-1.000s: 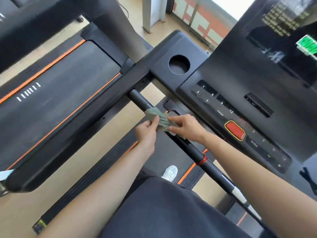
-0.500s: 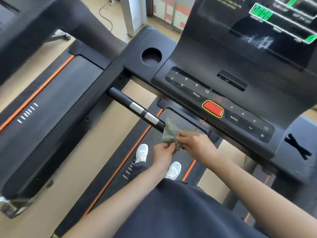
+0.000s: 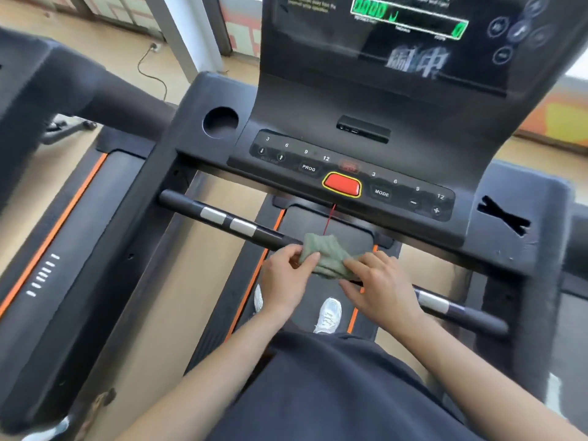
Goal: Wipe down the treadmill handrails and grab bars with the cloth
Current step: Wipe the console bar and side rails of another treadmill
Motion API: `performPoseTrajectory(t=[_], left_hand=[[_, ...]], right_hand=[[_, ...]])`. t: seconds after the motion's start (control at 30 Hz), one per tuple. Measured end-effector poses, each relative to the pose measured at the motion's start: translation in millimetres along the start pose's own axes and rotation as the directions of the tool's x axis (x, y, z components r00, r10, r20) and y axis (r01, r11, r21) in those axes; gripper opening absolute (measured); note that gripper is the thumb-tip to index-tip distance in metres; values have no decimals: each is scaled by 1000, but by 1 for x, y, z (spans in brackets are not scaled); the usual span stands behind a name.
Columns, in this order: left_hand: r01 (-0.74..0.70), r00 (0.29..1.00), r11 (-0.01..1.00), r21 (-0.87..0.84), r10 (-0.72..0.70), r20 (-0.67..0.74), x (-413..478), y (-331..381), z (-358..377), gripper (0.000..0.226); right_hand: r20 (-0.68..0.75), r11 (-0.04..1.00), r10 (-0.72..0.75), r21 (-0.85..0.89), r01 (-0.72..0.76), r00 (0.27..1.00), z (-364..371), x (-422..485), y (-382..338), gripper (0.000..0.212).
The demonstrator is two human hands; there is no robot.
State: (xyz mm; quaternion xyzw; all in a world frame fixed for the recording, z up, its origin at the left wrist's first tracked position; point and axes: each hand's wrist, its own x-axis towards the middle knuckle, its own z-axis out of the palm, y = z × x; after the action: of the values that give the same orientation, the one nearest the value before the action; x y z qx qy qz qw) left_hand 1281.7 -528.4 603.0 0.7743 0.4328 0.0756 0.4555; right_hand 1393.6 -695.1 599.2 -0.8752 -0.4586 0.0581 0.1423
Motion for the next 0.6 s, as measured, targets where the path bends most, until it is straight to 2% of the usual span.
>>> performPoseTrajectory(t=[0.07,0.13,0.2,0.27,0.37,0.43,0.47,0.5,0.53,0.57,0.6], left_hand=[[-123,992,986,111,123,4,13,5,1,18],[-275,961,932,237,272,49,28,9,3,19],[-433,901,843,320,413,130,42,15,6,18],[-573,820,739,354,521,238,57,18,9,21],[-668,744,659,345,597,300,73,20,8,35],[-762,648,589,271,687,329,82,22,6,34],[-810,581,550,205,704,408,86,25,6,30],[-821,532,554,137,656,535,90,30,6,28],[-798,488,595,97,542,684,92,36,8,29],[-774,445,620,128,390,806,93,43,11,34],[-790,396,587,179,264,879,97,47,15,40]], right_hand=[[-7,999,43,-32,-43,999,-2,-7,1,27],[16,994,104,-29,-104,994,-2,-12,1,26],[66,975,209,57,-213,976,-3,-17,-3,27],[160,914,326,200,-354,932,-4,-20,-12,33],[220,715,507,433,-549,834,1,-27,-27,35],[238,517,631,581,-628,739,6,-34,-39,28],[261,417,675,636,-649,690,10,-36,-44,24],[285,327,704,683,-653,650,14,-39,-49,22],[304,245,730,720,-649,612,19,-41,-54,20],[321,156,755,760,-631,572,22,-41,-60,19],[344,50,781,798,-601,521,26,-40,-65,19]])
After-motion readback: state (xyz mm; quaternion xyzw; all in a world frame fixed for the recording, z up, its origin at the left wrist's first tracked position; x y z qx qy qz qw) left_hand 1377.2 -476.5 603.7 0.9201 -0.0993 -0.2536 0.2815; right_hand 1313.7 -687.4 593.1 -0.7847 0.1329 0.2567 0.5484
